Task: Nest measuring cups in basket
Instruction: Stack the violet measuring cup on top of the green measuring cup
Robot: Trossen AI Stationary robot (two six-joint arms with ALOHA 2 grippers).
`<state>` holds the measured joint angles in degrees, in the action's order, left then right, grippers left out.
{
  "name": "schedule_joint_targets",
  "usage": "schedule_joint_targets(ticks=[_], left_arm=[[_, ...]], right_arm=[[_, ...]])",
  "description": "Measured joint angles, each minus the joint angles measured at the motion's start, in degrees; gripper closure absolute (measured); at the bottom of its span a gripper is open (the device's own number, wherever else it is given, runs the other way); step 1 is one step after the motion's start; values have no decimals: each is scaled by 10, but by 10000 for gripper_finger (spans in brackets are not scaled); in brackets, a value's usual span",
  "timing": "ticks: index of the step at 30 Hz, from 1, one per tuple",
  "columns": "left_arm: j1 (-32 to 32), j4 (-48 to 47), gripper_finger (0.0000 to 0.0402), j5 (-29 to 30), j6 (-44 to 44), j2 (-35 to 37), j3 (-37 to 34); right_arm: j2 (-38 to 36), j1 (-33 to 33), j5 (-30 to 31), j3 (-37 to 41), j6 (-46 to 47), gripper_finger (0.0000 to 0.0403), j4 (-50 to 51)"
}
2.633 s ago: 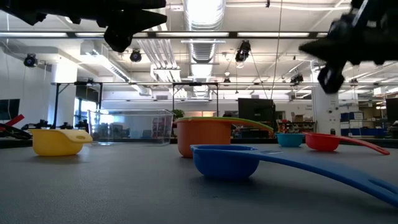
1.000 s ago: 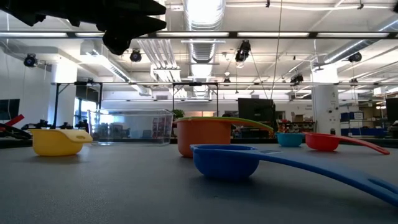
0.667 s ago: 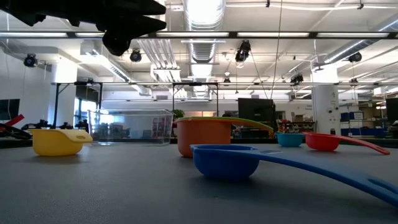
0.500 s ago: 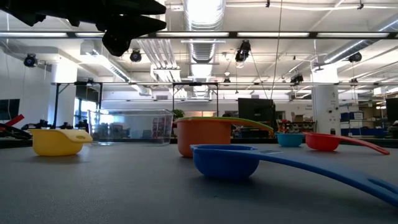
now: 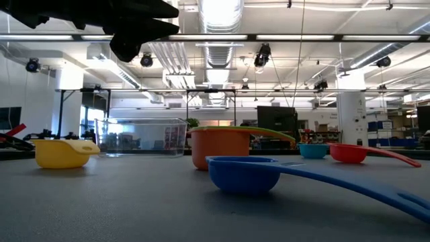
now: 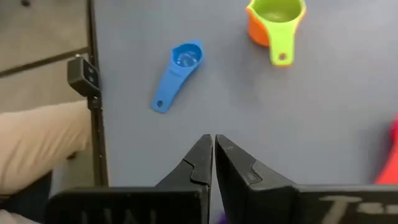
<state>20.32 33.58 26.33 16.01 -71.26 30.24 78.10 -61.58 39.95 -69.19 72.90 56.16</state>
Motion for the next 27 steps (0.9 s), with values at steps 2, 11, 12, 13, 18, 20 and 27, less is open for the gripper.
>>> schedule_joint_targets(ticks=[2,11,12,13,18,20,27], left_arm=[[0,0,264,0,1,0,0],[0,-2,264,0,10,0,0],[0,-2,264,0,10,0,0],[0,-2,264,0,10,0,0],[0,-2,264,0,13,0,0],[0,-3,264,0,13,0,0],[0,-3,264,0,12,0,0]], right_arm=[[-2,1,3,-31,0,394,48],[-11,9,-27,-125,34,394,205],[-12,8,-41,-127,51,394,223],[-15,8,-51,-127,74,394,242],[-35,6,-118,-90,156,394,304],[-48,5,-132,-61,177,394,299],[-104,3,-174,55,197,394,217]])
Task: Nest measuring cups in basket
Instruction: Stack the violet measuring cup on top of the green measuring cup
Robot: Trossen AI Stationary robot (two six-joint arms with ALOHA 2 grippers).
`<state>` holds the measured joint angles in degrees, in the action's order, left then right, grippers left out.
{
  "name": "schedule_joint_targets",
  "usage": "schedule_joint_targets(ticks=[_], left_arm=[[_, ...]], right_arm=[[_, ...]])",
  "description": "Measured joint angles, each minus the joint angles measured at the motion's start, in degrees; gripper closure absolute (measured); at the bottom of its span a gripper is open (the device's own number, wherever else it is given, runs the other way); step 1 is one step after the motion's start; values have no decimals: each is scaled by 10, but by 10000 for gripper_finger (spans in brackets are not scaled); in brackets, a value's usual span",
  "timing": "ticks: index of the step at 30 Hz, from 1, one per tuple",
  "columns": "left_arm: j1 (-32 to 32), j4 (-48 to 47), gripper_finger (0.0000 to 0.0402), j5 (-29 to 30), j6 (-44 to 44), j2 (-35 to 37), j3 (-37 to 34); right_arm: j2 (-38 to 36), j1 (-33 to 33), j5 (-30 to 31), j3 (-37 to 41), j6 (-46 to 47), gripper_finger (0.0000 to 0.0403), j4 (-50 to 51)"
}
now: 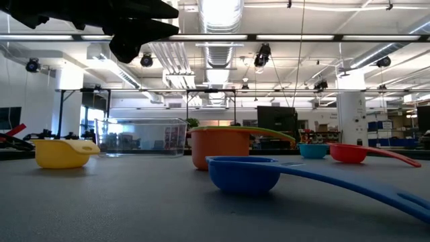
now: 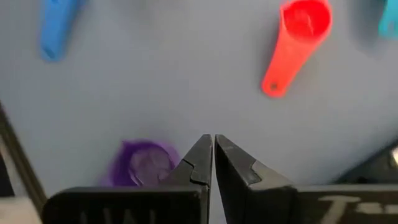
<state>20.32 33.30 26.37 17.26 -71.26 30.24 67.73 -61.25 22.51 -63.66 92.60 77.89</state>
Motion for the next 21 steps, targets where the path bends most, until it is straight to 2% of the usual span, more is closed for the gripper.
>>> schedule_joint_targets(ticks=[5,11,14,21], left_arm=[[0,-1,264,0,-1,0,0],[0,-1,264,0,-2,0,0],[0,-1,264,1,-2,0,0],[0,-4,264,1,-2,0,0]], right_arm=[[-45,0,-37,72,36,394,-9],[-89,0,-9,129,41,394,-69],[-96,0,11,156,41,394,-94],[-83,0,-1,190,40,394,-175]])
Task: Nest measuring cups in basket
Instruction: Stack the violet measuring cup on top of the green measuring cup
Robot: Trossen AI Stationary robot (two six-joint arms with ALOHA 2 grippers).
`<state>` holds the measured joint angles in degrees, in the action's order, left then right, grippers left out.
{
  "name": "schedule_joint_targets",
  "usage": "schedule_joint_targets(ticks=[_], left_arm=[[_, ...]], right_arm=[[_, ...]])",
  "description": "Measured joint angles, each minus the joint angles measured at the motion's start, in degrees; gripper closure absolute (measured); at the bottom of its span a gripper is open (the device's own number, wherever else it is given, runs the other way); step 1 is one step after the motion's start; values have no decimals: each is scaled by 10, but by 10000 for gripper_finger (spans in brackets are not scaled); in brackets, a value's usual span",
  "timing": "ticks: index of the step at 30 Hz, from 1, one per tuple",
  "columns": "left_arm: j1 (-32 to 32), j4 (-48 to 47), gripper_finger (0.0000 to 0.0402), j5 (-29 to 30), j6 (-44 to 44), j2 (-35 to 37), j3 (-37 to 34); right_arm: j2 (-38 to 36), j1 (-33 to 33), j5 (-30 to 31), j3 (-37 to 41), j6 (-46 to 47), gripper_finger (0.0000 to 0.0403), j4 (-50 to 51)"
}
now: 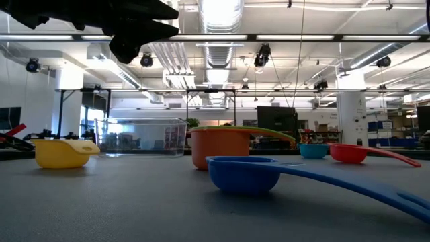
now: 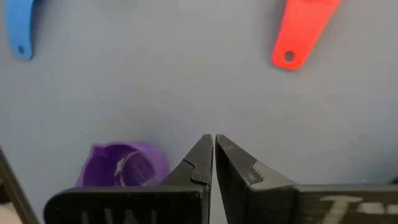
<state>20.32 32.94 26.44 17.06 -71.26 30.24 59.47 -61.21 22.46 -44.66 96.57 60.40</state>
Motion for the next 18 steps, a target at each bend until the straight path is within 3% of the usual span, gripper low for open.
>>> schedule_joint_targets(ticks=[7,11,18], left_arm=[[0,0,264,0,0,0,0],[0,0,264,0,0,0,0],[0,0,264,0,0,0,0]], right_arm=[[48,0,-6,0,-82,394,-62],[81,0,-52,0,-119,389,-107],[112,0,-109,0,-93,316,-122]])
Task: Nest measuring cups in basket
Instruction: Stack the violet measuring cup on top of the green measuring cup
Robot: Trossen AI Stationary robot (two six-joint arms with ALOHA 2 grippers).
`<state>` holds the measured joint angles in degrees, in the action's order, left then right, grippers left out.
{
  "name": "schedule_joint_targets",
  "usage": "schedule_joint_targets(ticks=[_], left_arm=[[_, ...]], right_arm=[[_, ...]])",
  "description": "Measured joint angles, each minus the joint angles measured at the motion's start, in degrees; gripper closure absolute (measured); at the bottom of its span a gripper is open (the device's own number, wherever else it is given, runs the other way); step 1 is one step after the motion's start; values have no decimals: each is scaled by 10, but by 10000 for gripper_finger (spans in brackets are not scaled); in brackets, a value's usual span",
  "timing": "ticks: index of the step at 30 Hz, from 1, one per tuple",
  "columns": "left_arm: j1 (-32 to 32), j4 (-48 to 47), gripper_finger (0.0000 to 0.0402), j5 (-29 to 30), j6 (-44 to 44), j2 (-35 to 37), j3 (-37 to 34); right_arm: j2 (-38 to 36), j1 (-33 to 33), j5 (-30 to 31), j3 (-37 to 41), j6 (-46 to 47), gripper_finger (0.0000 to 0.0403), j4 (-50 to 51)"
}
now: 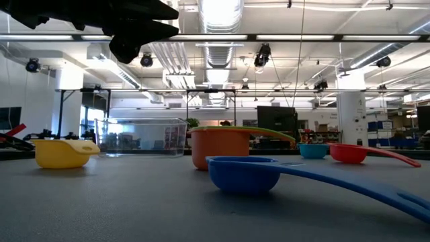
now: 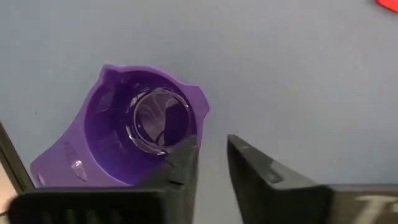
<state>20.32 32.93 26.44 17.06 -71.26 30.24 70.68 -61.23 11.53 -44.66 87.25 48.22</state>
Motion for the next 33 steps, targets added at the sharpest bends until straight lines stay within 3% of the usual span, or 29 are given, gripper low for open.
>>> schedule_joint_targets(ticks=[9,20,24,27,30,33], left_arm=[[0,0,264,0,0,0,0],[0,0,264,0,0,0,0],[0,0,264,0,0,0,0],[0,0,264,0,0,0,0],[0,-1,264,0,0,0,0],[0,-1,264,0,0,0,0]], right_arm=[[0,0,5,0,7,206,-5],[59,0,5,0,-18,185,-27],[77,0,-4,0,-25,212,-33],[82,0,-11,0,-26,274,-35],[76,0,-9,0,-35,364,-34],[60,2,5,0,-42,386,-24]])
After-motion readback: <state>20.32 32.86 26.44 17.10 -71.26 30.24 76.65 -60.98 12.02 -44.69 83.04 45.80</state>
